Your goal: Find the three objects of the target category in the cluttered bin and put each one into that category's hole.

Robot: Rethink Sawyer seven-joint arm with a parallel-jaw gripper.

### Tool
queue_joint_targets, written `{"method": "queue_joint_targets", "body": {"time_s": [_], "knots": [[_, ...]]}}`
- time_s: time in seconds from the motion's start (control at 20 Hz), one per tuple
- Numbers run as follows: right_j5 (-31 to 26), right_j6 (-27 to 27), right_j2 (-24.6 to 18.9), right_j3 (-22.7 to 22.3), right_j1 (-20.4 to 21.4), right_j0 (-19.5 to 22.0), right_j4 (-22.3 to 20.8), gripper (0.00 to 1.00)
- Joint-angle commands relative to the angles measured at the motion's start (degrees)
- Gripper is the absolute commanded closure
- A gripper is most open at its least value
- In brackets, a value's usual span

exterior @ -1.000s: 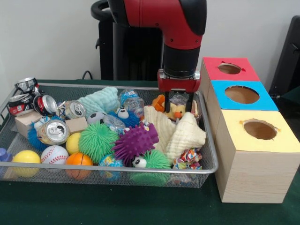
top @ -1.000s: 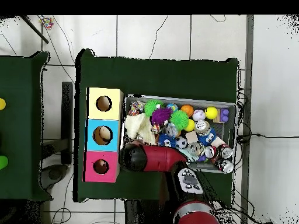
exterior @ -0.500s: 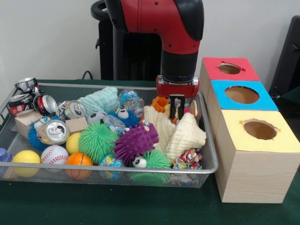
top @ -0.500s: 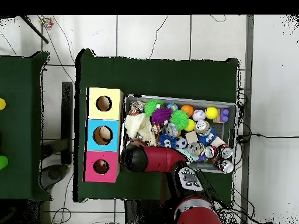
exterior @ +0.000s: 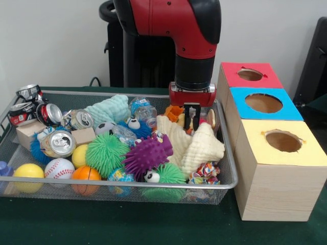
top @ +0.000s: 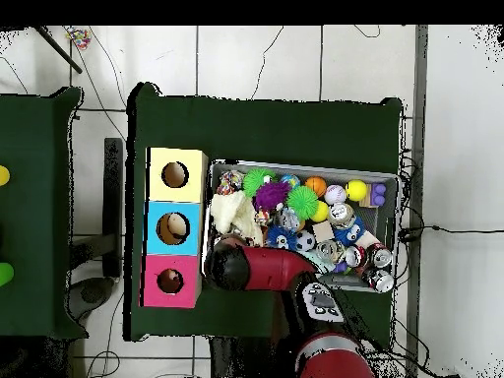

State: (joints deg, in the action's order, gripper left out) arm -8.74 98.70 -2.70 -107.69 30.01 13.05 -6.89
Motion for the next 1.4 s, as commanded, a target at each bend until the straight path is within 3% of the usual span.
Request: {"method": "queue_joint_targets", "body": {"time_s": [0.05, 0.35, 1.0, 1.4], "knots": [[-1.16, 3.17, -2.18, 1.55, -1.79, 3.28, -3.08, 1.00], [-4.22, 2.30, -4.10, 0.96, 2.26, 5.36, -2.59, 1.00], [-13.95, 2.60, -2.63, -3.75, 17.03, 6.00, -0.58, 1.00], [-14.68, 2.80, -3.23, -5.74, 20.46, 7.07, -0.85, 1.00]]}}
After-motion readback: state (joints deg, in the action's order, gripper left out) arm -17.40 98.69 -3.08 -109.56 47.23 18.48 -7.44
